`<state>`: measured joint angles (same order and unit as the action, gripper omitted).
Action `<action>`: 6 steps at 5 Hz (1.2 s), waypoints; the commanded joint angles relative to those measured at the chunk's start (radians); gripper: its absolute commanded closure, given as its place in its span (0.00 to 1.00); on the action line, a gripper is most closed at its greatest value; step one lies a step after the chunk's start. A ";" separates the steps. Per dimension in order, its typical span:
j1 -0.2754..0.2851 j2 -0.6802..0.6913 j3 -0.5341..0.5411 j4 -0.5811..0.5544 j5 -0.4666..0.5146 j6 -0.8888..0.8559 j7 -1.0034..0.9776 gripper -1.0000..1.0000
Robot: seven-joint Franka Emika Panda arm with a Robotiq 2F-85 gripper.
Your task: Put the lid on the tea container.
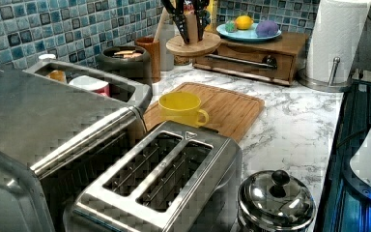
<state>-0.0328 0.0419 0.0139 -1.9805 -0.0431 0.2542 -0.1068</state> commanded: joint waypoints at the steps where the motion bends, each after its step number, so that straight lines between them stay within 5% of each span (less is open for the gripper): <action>1: -0.008 -0.046 0.007 -0.052 -0.015 0.106 -0.019 1.00; 6: -0.010 -0.143 -0.019 -0.069 0.019 0.363 -0.160 1.00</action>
<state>-0.0409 0.0359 0.0044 -2.1289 -0.0414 0.5391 -0.2113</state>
